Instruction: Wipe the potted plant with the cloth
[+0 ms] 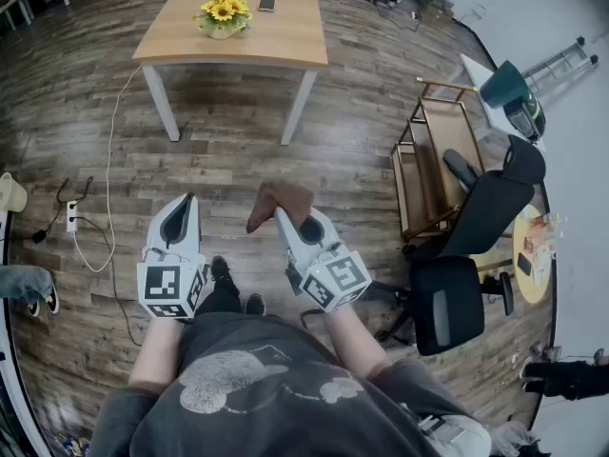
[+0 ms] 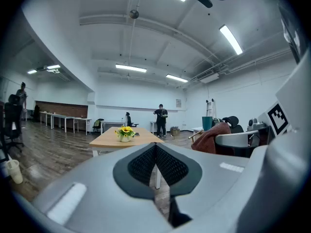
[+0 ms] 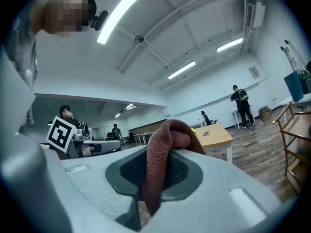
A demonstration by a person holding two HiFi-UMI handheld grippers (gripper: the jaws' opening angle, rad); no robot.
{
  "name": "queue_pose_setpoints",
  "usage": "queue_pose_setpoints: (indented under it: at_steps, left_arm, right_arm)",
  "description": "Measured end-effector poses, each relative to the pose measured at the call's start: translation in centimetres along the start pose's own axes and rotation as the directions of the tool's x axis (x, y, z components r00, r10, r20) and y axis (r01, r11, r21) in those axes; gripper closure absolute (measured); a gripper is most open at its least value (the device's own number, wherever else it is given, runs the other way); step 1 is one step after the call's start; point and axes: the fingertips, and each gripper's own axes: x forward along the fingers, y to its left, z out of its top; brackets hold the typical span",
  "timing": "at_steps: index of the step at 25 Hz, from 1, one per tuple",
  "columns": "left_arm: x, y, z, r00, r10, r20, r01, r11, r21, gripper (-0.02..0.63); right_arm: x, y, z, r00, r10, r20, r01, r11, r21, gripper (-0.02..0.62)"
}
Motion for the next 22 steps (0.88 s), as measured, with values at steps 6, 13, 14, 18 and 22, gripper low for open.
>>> queue_pose_setpoints:
  at_steps: [6,13,14,18,22]
  left_arm:
    - [0.2,-0.1,0.0,1.000,-0.004,0.007,0.004,1.000,0.002,0.586]
    - [0.6,0.2,-0.2,1.000,0.005,0.006,-0.005,1.000,-0.004,0.588]
    - [0.7,0.3,-0.2,1.000,0.005,0.007,-0.005,1.000,-0.002,0.588]
    - [0.8,0.3,0.3,1.000,-0.006,0.031,0.005,1.000,0.030,0.586]
    - [0.6,0.8,0.2,0.999,0.023,0.027,-0.024,0.999,0.030,0.586]
  right_arm:
    - [0.2,-0.3,-0.1,1.000,-0.006,0.008,0.006,1.000,-0.002,0.548]
    - [0.3,-0.6,-0.3,1.000,-0.009,0.003,0.009,1.000,-0.008,0.548]
    - [0.3,-0.7,-0.2,1.000,-0.014,0.009,0.014,1.000,-0.009,0.548]
    - [0.1,-1.3,0.3,0.998,-0.042,0.037,0.042,0.999,0.003,0.546]
    - [-0.3,-1.5,0.1,0.998,-0.050,0.030,0.050,0.999,0.011,0.546]
